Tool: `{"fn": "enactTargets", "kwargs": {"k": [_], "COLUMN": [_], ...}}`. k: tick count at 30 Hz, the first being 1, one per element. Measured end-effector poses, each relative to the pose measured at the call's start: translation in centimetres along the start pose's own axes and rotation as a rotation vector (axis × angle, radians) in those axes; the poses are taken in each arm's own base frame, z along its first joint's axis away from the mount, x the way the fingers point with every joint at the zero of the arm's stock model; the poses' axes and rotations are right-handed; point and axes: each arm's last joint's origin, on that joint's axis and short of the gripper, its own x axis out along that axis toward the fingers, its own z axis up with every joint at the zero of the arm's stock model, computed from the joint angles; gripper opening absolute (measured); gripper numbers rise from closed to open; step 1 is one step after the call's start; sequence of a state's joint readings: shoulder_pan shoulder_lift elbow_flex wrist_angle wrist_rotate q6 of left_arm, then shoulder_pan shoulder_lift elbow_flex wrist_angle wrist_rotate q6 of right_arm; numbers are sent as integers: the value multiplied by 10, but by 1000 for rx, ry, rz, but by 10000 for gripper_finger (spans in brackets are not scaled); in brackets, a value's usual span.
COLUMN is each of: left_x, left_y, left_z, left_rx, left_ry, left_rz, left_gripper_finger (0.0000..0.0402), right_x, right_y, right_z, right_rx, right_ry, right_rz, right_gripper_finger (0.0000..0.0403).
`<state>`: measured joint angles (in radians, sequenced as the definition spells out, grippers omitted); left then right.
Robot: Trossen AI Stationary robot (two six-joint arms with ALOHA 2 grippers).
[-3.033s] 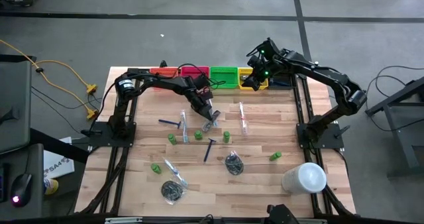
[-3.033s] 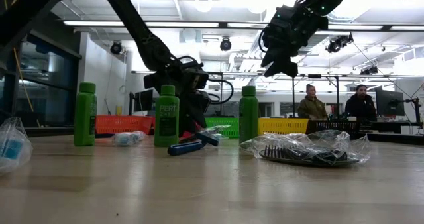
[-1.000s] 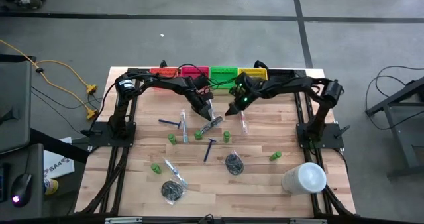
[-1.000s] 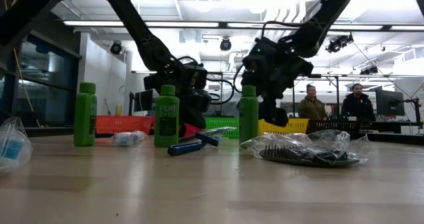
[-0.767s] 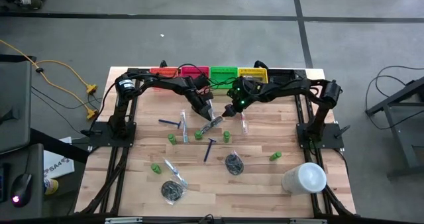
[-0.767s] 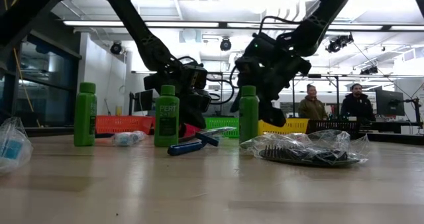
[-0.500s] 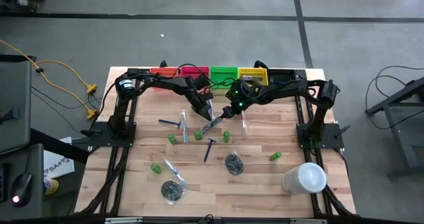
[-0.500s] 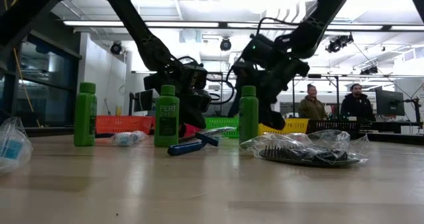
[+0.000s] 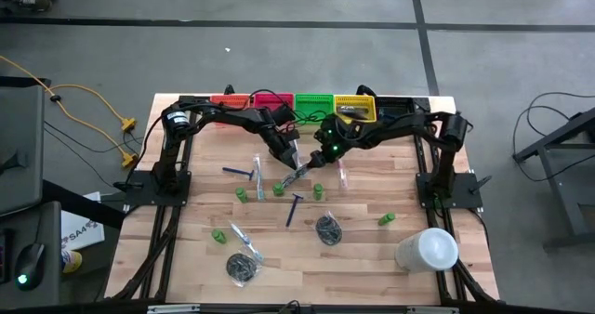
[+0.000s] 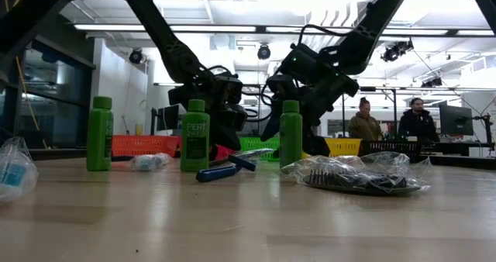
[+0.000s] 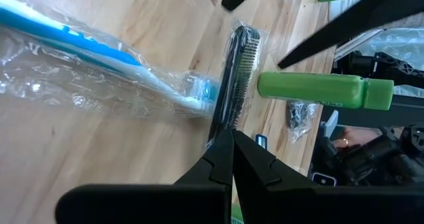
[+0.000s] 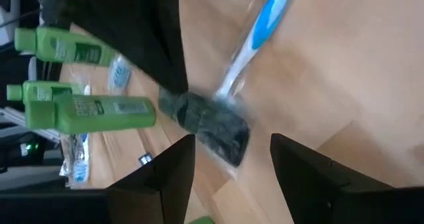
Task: Pick & Place Travel size toiletries
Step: Put the black hair comb into the yellow bin
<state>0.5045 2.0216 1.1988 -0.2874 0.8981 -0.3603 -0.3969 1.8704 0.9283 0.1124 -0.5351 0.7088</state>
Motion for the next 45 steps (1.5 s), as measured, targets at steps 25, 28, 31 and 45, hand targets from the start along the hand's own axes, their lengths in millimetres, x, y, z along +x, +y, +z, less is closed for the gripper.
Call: {"fn": "enactTargets", "kwargs": {"k": [25, 28, 31, 45], "left_x": [0, 0, 0, 0], "left_y": [0, 0, 0, 0], "left_z": [0, 0, 0, 0], "left_rx": [0, 0, 0, -3], "left_ry": [0, 0, 1, 2], "left_rz": [1, 1, -1, 0], "left_gripper_finger": [0, 0, 0, 0], "right_x": [10, 12, 12, 25], "right_y": [12, 14, 15, 5], "right_z": [-9, -9, -8, -15], "right_rx": [-20, -12, -3, 60], "right_ry": [-41, -58, -69, -11], "right_rz": [-34, -45, -36, -37], "right_gripper_finger": [191, 191, 191, 125]}}
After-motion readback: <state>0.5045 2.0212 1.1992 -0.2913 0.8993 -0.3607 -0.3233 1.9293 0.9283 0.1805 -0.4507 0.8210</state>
